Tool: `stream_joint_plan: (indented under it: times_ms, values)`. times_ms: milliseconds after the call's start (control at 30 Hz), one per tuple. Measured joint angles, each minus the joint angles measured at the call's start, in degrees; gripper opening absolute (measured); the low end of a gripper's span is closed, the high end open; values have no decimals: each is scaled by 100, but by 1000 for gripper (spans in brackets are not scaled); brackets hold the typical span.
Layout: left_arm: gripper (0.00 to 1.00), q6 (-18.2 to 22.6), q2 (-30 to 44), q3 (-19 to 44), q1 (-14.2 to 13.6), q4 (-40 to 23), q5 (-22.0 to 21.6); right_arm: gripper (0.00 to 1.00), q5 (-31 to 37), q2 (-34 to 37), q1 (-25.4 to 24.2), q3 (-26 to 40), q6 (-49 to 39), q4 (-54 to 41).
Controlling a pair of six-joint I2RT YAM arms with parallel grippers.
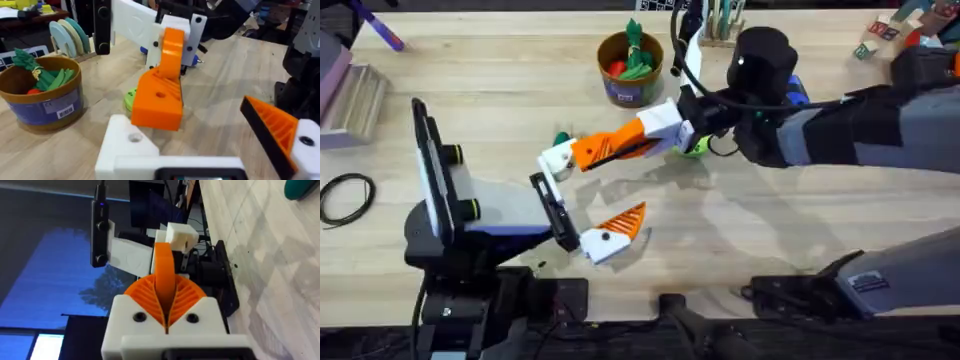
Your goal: Pick up the gripper from the table and insert it into the empty holder that is missing its gripper. Then pick up a screw, insert it into the mounting hole, and use the screwdriver to tighten it. Finally, clean up the table by picking up the vegetable and placing it into the bucket.
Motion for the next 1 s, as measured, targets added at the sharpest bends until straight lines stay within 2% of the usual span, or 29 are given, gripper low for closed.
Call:
stream_joint_plan:
  times_ms: [233,367,500,1000]
  values:
    - [986,-62,2,0,0,-2,0,8,-4,55,0,-4,-18,-82]
    - [986,-165,7,0,2,-11,2,8,-59,52,0,-2,-266,-601]
    - [986,-76,-2,0,0,0,4,8,-9,178,61,-55,-490,-1016]
    - [986,-31,-2,0,0,0,4,8,-170,195,87,-59,-622,-1016]
